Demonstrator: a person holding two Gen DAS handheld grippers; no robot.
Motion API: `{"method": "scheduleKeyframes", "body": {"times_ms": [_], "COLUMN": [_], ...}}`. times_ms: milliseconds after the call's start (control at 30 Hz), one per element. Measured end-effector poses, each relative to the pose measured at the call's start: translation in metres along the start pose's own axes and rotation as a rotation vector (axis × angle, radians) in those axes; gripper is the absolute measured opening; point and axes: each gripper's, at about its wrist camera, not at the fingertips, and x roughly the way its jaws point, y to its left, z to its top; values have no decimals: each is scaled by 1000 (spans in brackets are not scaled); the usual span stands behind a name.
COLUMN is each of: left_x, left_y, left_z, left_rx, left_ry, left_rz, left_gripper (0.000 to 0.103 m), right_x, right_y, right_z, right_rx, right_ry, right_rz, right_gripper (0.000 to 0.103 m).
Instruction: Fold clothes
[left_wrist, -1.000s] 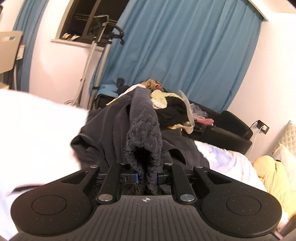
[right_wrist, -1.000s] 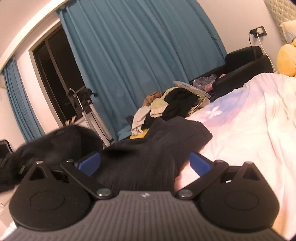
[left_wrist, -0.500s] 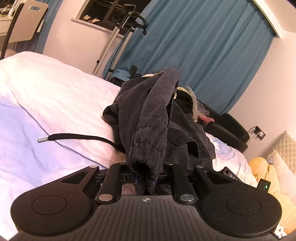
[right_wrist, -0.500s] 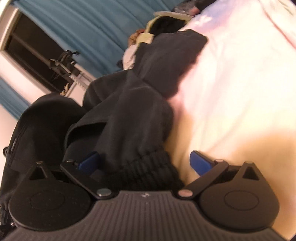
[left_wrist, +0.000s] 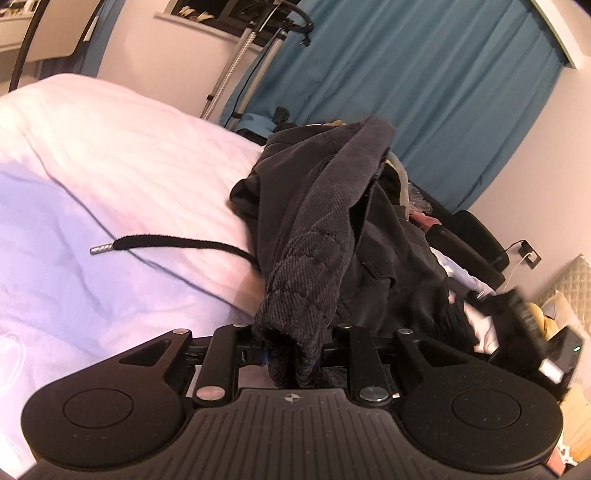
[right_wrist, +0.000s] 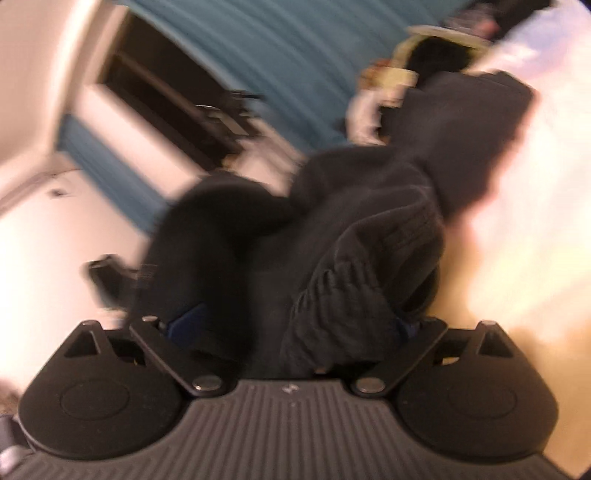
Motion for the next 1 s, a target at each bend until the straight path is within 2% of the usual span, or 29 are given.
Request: {"method": "scheduleKeyframes", "body": {"times_ms": [67, 100, 167, 200, 267, 333, 467, 600, 633, 700, 767, 900, 1000], "left_x": [1, 1, 3, 5, 9, 10, 14, 16, 16, 17, 20, 8, -18], "left_y": [-1, -2, -4, -6, -8, -8, -7, -6, -4, 0, 0, -6, -12], "left_z": [1, 1, 1, 0, 1, 2, 4, 6, 6, 5, 4, 4, 5], "left_rx": [1, 7, 20, 27, 38, 36, 19, 6, -15, -68, -101, -146, -182], "left_ry": [0, 1, 1, 1, 3, -2, -9, -37, -54, -74, -61, -42, -73], "left_rz": [-1, 0, 6, 12, 28, 42, 48, 35, 33, -9, -45, -161, -274], "left_gripper": [24, 24, 27, 28, 34, 45, 57, 59, 58, 41, 27, 21, 20], "right_x": [3, 6, 16, 18, 19, 15, 6, -21, -29, -44, -59, -88, -109], "right_y": [-11, -17, -24, -25, -23, -17, -13, 1, 5, 10, 19, 50, 85], "right_z": [-2, -4, -9, -10, -11, -12, -9, -3, 0, 4, 7, 23, 45], "right_rx": [26, 36, 43, 36, 26, 26, 30, 32, 34, 40, 29, -53, -145], "right_ry": [15, 29, 59, 64, 65, 50, -23, -133, -158, -192, -220, -287, -326], "right_rz": [-95, -131, -171, -172, -162, -146, -123, -65, -50, -22, -4, 25, 52], "right_gripper": [91, 84, 79, 76, 64, 41, 27, 22, 21, 20, 19, 18, 17]}}
